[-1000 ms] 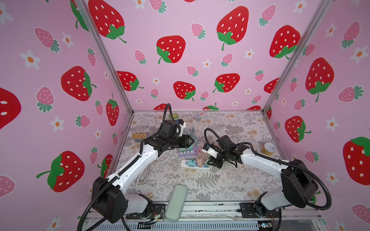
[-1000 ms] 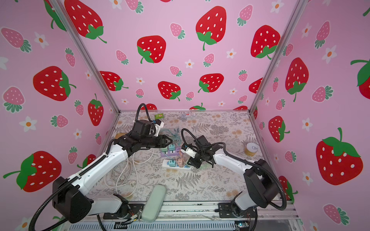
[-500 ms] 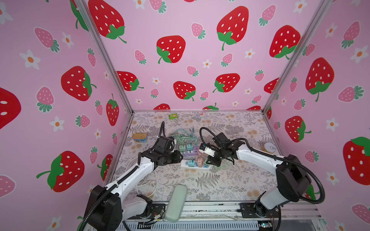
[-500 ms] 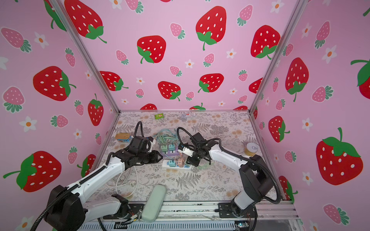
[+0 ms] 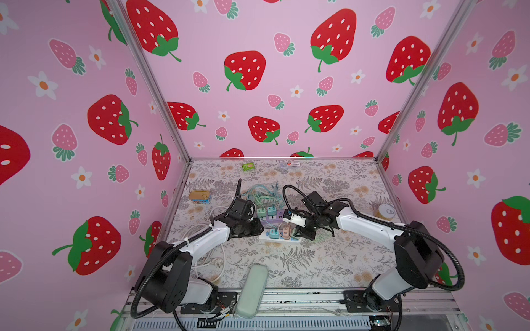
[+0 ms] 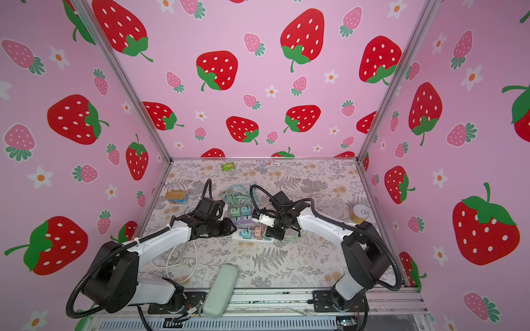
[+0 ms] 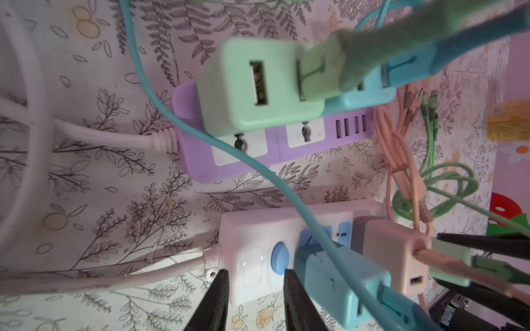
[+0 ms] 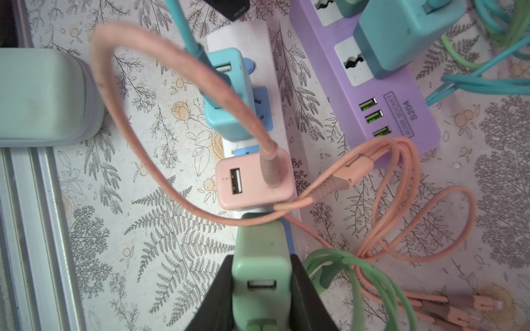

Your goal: Insert the plug

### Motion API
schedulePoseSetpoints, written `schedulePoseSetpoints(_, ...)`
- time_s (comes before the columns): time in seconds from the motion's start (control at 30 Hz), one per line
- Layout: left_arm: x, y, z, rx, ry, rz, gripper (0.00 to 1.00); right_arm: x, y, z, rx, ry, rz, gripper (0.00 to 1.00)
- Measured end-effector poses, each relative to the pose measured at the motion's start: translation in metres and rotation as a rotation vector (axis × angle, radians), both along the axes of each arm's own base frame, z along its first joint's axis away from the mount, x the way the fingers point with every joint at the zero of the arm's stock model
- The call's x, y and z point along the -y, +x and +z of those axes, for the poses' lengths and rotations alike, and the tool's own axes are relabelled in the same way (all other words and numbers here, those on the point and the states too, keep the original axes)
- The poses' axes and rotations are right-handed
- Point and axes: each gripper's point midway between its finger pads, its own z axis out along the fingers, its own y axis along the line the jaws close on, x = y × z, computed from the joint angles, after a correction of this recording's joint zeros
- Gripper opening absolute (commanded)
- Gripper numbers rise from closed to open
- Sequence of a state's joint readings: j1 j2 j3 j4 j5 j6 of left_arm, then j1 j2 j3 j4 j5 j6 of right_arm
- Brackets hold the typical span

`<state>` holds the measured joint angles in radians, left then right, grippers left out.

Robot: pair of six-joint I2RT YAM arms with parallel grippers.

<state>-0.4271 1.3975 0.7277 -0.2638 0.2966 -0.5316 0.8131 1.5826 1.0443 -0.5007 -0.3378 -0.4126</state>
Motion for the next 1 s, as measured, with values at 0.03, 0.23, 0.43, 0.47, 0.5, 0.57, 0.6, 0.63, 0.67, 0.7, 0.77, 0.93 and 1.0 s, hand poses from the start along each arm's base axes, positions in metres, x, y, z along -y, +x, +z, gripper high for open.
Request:
schedulePoseSetpoints(0.03, 0.001, 0.001, -0.003, -0.005, -0.001, -0.001, 0.34, 0.0, 0.0, 0.0, 0.006, -0.002, 0.005, 0.23)
schedulePoseSetpoints(0.23, 0.006, 0.005, -0.021, -0.035, -0.002, -0.008, 0.31, 0.003, -0.001, 0.003, 0.034, -0.017, 0.024, 0.23)
schedulePoseSetpoints(0.43, 0.008, 0.013, -0.024, -0.02, -0.017, -0.004, 0.27, 0.011, -0.002, 0.01, 0.057, -0.035, 0.023, 0.23)
schedulePoseSetpoints(0.47, 0.008, 0.014, -0.023, -0.017, -0.019, -0.005, 0.27, 0.011, -0.002, 0.011, 0.06, -0.034, 0.025, 0.23)
schedulePoseSetpoints(0.5, 0.009, 0.015, -0.024, -0.013, -0.02, -0.004, 0.27, 0.011, -0.003, 0.011, 0.061, -0.034, 0.029, 0.23)
schedulePoseSetpoints(0.57, 0.009, 0.017, -0.024, -0.009, -0.021, -0.003, 0.26, 0.011, -0.003, 0.011, 0.063, -0.034, 0.034, 0.23)
schedulePoseSetpoints(0.6, 0.009, 0.017, -0.024, -0.007, -0.022, -0.003, 0.26, 0.011, -0.003, 0.011, 0.063, -0.032, 0.038, 0.23)
schedulePoseSetpoints(0.63, 0.009, 0.017, -0.023, -0.007, -0.022, -0.002, 0.26, 0.01, -0.004, 0.011, 0.062, -0.031, 0.039, 0.23)
schedulePoseSetpoints(0.67, 0.009, 0.017, -0.023, -0.007, -0.022, -0.002, 0.26, 0.01, -0.004, 0.011, 0.062, -0.031, 0.042, 0.23)
schedulePoseSetpoints(0.7, 0.009, 0.017, -0.023, -0.006, -0.022, -0.002, 0.26, 0.01, -0.004, 0.011, 0.06, -0.031, 0.043, 0.23)
schedulePoseSetpoints(0.77, 0.009, 0.017, -0.023, -0.006, -0.022, -0.002, 0.26, 0.01, -0.004, 0.01, 0.058, -0.033, 0.043, 0.23)
schedulePoseSetpoints(0.93, 0.009, 0.018, -0.024, -0.006, -0.022, -0.002, 0.25, 0.01, -0.006, 0.002, 0.043, -0.049, 0.048, 0.23)
schedulePoseSetpoints(1.0, 0.009, 0.018, -0.024, -0.005, -0.022, -0.002, 0.25, 0.009, -0.005, 0.002, 0.047, -0.045, 0.048, 0.23)
